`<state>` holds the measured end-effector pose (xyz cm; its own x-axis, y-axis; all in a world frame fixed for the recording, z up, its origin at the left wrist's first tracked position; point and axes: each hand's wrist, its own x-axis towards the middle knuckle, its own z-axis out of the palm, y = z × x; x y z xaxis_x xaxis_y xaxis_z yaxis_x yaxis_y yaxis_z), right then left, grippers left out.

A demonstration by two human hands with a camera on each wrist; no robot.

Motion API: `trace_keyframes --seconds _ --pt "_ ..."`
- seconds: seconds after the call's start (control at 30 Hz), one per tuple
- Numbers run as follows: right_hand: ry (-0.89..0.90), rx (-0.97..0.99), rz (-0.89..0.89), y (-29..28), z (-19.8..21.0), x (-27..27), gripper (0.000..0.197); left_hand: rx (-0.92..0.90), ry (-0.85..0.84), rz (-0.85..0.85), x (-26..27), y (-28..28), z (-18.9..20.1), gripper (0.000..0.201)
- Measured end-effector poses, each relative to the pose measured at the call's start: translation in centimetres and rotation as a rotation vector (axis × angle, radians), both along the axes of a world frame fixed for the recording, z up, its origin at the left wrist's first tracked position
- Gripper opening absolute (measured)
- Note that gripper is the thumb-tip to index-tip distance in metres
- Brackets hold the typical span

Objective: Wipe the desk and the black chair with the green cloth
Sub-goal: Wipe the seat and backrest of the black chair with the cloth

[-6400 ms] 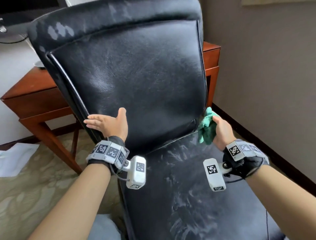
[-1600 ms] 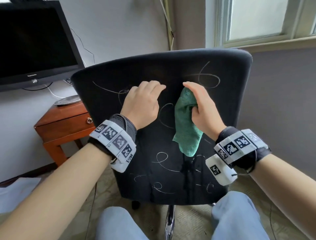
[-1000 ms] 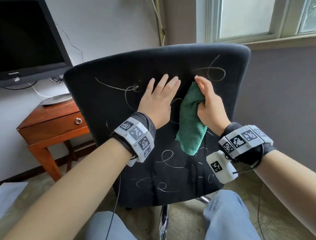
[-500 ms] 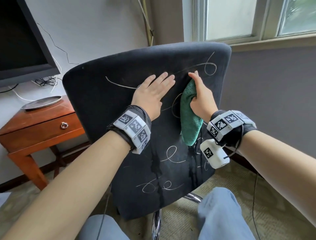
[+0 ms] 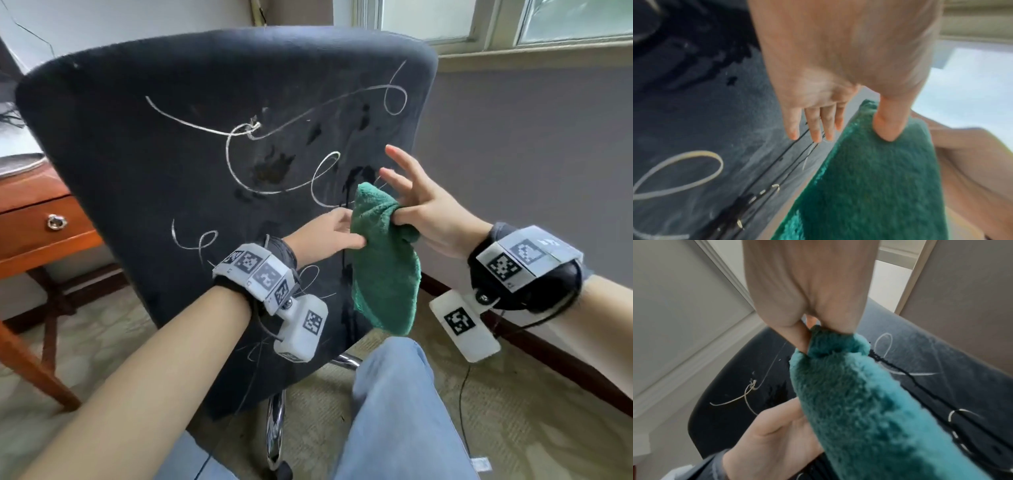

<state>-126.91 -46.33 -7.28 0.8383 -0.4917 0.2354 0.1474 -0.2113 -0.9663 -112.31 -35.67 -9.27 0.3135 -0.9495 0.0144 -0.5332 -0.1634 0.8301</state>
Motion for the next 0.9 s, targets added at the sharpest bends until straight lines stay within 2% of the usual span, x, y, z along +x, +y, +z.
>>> trace_keyframes --seconds 0.1,0.2,0.27,0.37,0.43,0.5,0.57,0.67,0.7,0.73,0.8,0.87,0.9 --pt "0.083 -0.016 0.013 -1.1 0.2 -0.5 0.093 0.029 0.095 -0.044 -0.4 0.2 0.1 0.027" --pt "0.224 0.003 0.073 -1.9 0.1 -0.7 0.091 0.013 0.236 -0.057 -0.2 0.7 0.3 0.025" --pt "0.331 0.075 0.148 -2.0 -0.3 -0.5 0.084 -0.017 0.267 -0.039 0.1 1.1 0.6 0.026" --pt "0.490 0.122 0.270 -1.6 -0.7 -0.2 0.058 0.015 0.136 -0.053 0.4 1.9 1.1 0.011" --pt "0.607 -0.039 0.327 -1.6 -0.8 0.2 0.031 0.064 0.061 -0.053 0.8 2.3 1.2 0.003" --pt "0.725 -0.290 0.286 -1.4 -0.3 0.5 0.012 0.141 0.060 -0.058 1.2 2.8 1.0 0.006" --pt "0.768 -0.439 0.251 -1.4 0.2 0.9 0.012 0.266 0.044 -0.072 1.6 3.2 0.7 0.018" --pt "0.802 -0.512 0.260 -1.2 0.9 1.4 0.012 0.464 -0.108 -0.094 1.8 3.7 0.8 0.058" --pt "0.821 -0.547 0.239 -1.2 1.0 1.5 0.011 0.490 -0.138 -0.091 1.8 3.8 0.9 0.063" --pt "0.843 -0.592 0.201 -1.2 0.8 1.7 0.010 0.481 -0.154 -0.086 1.8 3.8 1.0 0.059" --pt "0.862 -0.677 0.093 -1.3 0.3 2.1 0.013 0.383 -0.114 -0.074 1.7 3.9 1.1 0.039" --pt "0.795 -0.703 -0.042 -1.4 -0.7 2.6 0.024 0.193 0.018 -0.042 1.2 3.9 1.3 0.017" --pt "0.730 -0.692 -0.112 -1.5 -1.4 2.8 0.030 0.101 0.065 -0.030 1.0 3.8 1.4 0.016"
